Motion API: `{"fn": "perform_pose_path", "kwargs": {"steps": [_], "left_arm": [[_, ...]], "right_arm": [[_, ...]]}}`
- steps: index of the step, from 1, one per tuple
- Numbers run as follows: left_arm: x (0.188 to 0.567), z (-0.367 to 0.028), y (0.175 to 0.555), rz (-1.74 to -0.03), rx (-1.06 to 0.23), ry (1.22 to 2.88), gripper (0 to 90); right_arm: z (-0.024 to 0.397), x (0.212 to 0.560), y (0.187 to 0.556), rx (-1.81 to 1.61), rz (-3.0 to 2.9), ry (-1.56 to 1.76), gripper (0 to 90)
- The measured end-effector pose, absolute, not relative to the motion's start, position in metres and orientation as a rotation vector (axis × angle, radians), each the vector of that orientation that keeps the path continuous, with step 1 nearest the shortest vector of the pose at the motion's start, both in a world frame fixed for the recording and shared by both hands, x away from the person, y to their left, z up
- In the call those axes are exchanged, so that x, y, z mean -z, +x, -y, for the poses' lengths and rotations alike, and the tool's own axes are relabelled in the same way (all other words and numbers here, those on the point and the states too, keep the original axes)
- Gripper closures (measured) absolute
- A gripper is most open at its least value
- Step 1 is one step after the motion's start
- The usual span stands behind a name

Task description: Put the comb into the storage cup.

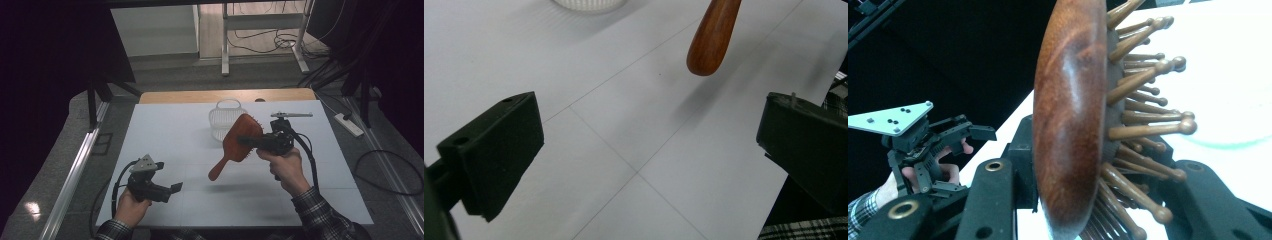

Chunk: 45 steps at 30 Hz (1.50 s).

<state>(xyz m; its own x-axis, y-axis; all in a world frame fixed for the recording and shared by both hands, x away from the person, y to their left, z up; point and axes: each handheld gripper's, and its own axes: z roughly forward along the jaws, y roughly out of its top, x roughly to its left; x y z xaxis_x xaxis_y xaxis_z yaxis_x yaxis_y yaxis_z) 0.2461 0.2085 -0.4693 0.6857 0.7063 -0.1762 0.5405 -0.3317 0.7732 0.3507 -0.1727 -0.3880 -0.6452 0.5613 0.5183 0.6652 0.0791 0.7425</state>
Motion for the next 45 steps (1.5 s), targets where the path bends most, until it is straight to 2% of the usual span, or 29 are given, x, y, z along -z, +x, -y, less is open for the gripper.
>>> {"fn": "perform_pose_path", "kwargs": {"steps": [21,45], "left_arm": [[0.471,-0.228,0.222,-1.01,-0.263,2.027,0.0],[0.471,-0.232,0.222,-1.028,-0.25,2.032,0.0]], "right_arm": [[0.181,0.378,0.358,1.685,2.212,-1.307,55.8],[0.188,0.364,0.385,1.737,2.153,-1.381,55.9]]}}
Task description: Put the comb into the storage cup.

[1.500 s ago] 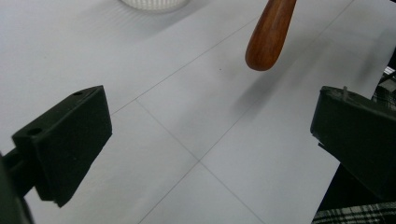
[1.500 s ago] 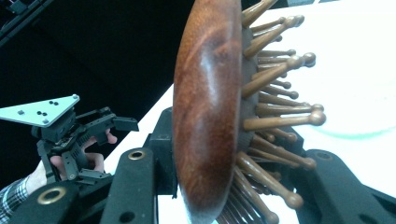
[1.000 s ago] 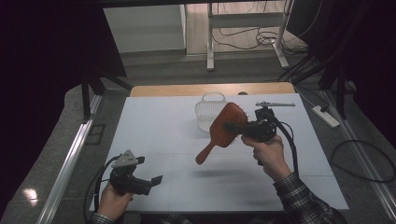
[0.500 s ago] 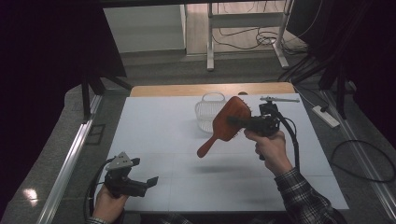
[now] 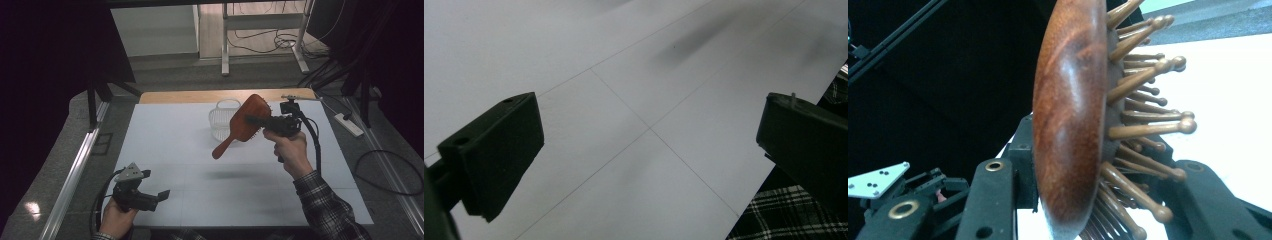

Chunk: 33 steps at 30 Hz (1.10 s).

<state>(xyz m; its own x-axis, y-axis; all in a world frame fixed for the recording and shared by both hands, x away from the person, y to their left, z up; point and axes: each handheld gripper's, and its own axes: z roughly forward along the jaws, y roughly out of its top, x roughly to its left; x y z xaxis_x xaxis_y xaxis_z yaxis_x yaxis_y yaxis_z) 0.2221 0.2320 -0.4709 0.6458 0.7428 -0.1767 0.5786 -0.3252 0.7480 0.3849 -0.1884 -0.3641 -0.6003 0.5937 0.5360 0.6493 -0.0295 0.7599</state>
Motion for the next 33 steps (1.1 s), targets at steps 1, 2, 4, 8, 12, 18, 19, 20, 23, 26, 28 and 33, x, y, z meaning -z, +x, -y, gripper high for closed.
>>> {"fn": "perform_pose_path", "kwargs": {"steps": [1,2,4,8,12,18,19,20,23,26,28,33], "left_arm": [[0.471,-0.232,0.222,-1.028,-0.251,2.033,0.0],[0.471,-0.232,0.222,-1.028,-0.249,2.034,0.0],[0.471,-0.231,0.222,-1.027,-0.249,2.036,0.0],[0.471,-0.231,0.222,-1.028,-0.25,2.037,0.0],[0.471,-0.231,0.222,-1.028,-0.254,2.04,0.0],[0.471,-0.23,0.222,-1.025,-0.252,2.045,0.0],[0.471,-0.23,0.222,-1.025,-0.253,2.045,0.0],[0.471,-0.23,0.222,-1.025,-0.253,2.044,0.0],[0.471,-0.23,0.222,-1.019,-0.258,2.048,0.0],[0.471,-0.229,0.222,-1.017,-0.259,2.056,0.1],[0.471,-0.229,0.222,-1.017,-0.259,2.056,0.1],[0.471,-0.229,0.222,-1.018,-0.258,2.054,0.1]], "right_arm": [[0.188,0.364,0.385,1.737,2.153,-1.381,55.9],[0.189,0.364,0.386,1.739,2.148,-1.384,55.9],[0.189,0.362,0.388,1.747,2.147,-1.39,55.9],[0.189,0.358,0.394,1.76,2.145,-1.41,55.9],[0.19,0.356,0.399,1.772,2.142,-1.424,55.9],[0.19,0.352,0.408,1.793,2.124,-1.45,55.8],[0.19,0.352,0.41,1.796,2.123,-1.452,55.8],[0.19,0.351,0.412,1.798,2.121,-1.458,55.9],[0.189,0.35,0.417,1.803,2.118,-1.466,55.8],[0.188,0.349,0.422,1.808,2.113,-1.476,55.8],[0.188,0.348,0.424,1.812,2.111,-1.484,55.8],[0.188,0.347,0.429,1.823,2.103,-1.499,55.8]]}}
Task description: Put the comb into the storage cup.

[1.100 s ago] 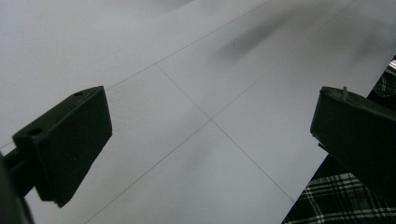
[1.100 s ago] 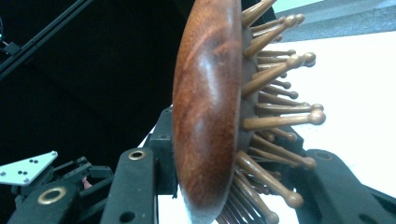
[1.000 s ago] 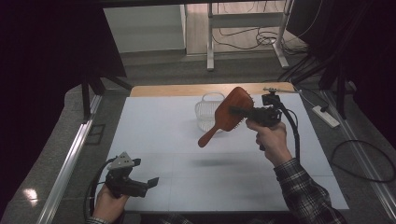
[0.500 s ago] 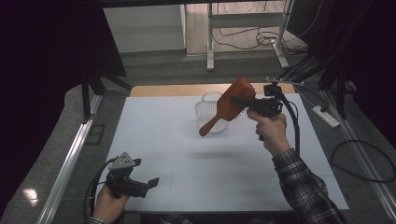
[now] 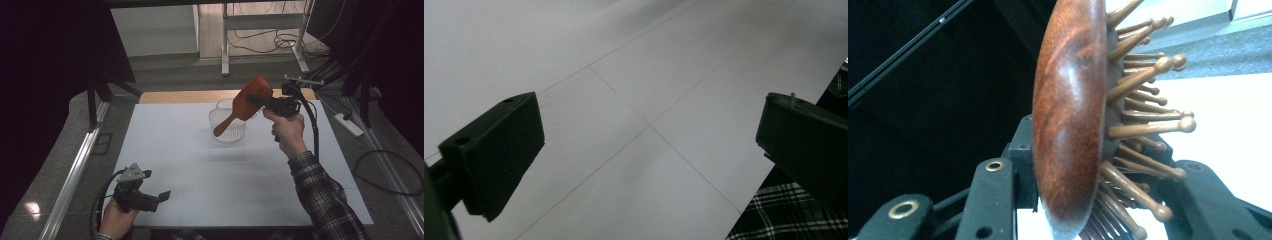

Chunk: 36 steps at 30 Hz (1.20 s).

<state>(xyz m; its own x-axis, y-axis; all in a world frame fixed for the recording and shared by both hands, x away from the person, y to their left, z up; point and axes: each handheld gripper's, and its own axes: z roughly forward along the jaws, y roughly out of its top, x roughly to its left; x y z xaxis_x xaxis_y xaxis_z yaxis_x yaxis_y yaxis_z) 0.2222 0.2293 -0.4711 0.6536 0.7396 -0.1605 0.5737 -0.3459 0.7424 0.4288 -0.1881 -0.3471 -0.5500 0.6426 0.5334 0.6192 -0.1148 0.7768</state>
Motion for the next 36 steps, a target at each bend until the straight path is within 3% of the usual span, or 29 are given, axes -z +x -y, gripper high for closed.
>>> {"fn": "perform_pose_path", "kwargs": {"steps": [36], "left_arm": [[0.471,-0.229,0.223,-1.02,-0.26,2.06,0.4]], "right_arm": [[0.181,0.343,0.469,-1.73,-1.983,1.519,55.7]]}}
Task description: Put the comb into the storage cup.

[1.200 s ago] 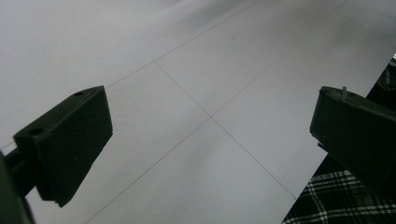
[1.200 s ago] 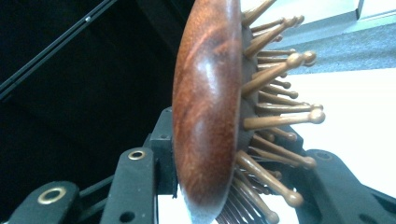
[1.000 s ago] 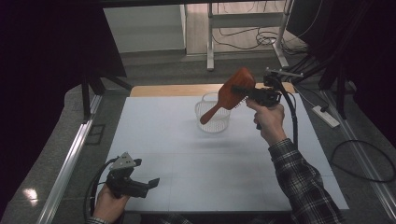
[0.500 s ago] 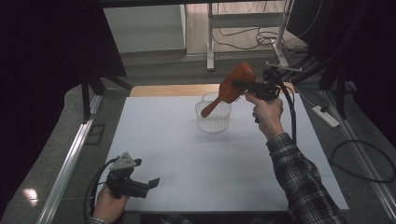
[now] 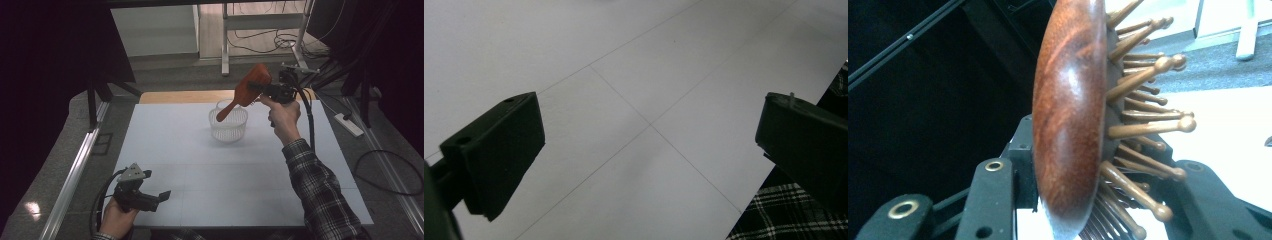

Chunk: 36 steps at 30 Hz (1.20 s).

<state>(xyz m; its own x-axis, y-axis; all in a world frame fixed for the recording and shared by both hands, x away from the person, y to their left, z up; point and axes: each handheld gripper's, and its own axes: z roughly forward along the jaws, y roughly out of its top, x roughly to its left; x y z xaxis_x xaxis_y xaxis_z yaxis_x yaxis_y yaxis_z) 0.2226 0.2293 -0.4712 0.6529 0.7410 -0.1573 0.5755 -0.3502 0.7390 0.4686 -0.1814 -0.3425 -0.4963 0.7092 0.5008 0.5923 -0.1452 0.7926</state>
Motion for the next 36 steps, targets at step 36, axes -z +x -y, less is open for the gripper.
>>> {"fn": "perform_pose_path", "kwargs": {"steps": [36], "left_arm": [[0.471,-0.229,0.223,-1.028,-0.26,2.062,0.5]], "right_arm": [[0.155,0.39,0.478,-1.599,-2.053,1.546,55.4]]}}
